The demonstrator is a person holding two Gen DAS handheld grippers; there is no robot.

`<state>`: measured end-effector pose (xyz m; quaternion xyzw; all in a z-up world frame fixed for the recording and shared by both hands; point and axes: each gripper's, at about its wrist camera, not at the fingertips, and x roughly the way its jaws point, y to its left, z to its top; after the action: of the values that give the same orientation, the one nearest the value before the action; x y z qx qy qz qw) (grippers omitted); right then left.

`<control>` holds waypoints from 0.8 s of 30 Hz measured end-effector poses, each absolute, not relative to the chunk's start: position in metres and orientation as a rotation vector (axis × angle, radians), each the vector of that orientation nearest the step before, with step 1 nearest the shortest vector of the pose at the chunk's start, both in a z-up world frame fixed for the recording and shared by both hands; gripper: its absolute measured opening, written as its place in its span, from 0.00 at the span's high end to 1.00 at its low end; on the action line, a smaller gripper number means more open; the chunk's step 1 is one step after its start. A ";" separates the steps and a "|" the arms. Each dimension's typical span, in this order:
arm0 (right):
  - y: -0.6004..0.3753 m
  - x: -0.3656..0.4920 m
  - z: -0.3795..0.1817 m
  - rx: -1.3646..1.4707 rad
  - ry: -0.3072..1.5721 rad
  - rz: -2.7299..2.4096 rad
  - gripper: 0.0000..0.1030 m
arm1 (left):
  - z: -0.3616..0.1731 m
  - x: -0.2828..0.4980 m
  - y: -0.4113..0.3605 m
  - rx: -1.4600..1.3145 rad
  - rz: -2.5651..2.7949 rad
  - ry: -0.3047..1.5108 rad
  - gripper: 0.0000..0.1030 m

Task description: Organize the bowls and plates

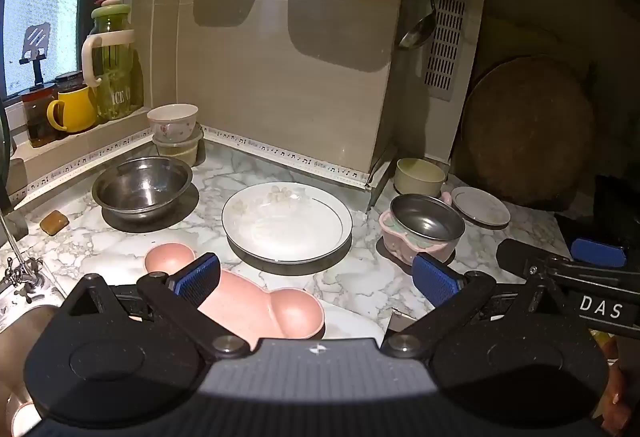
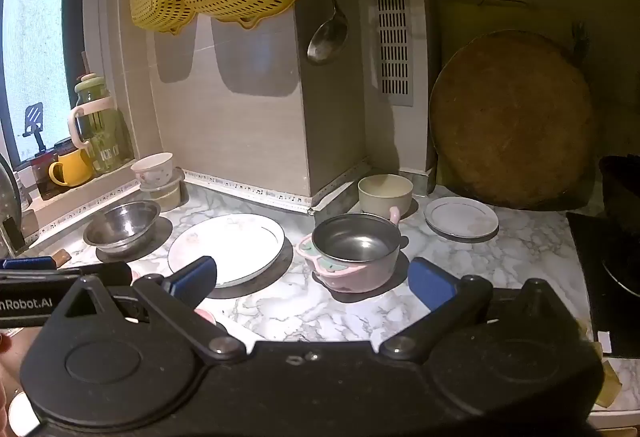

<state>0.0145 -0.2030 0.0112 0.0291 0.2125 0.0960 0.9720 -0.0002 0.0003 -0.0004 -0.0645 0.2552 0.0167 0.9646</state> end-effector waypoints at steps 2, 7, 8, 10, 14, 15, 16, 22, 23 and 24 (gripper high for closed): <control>-0.203 0.013 0.011 0.060 0.426 0.198 0.01 | -0.001 -0.001 0.001 -0.132 0.036 0.523 0.00; -0.206 0.011 0.011 0.063 0.427 0.204 0.01 | 0.005 0.000 -0.001 -0.126 0.047 0.544 0.00; -0.201 0.012 0.012 0.045 0.431 0.197 0.01 | 0.006 0.000 0.001 -0.126 0.047 0.545 0.00; -0.199 0.012 0.011 0.044 0.434 0.197 0.01 | 0.006 0.000 -0.002 -0.121 0.052 0.544 0.00; -0.194 0.011 0.011 0.039 0.434 0.199 0.01 | 0.002 -0.003 0.001 -0.125 0.048 0.537 0.00; -0.193 0.011 0.011 0.039 0.433 0.200 0.01 | 0.002 -0.003 0.001 -0.126 0.050 0.537 0.00; -0.197 0.010 0.013 0.042 0.434 0.200 0.01 | 0.003 -0.004 0.001 -0.125 0.051 0.535 0.00; -0.203 0.011 0.014 0.047 0.435 0.202 0.01 | 0.004 -0.004 0.001 -0.120 0.059 0.534 0.00; -0.202 0.012 0.014 0.046 0.436 0.202 0.01 | 0.004 -0.004 0.001 -0.122 0.057 0.534 0.00; -0.202 0.012 0.014 0.045 0.438 0.202 0.01 | 0.003 -0.004 0.002 -0.122 0.057 0.534 0.00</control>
<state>0.0118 -0.2019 0.0144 0.0225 0.2169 0.0998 0.9708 -0.0042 0.0019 0.0031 -0.0601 0.2638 0.0281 0.9623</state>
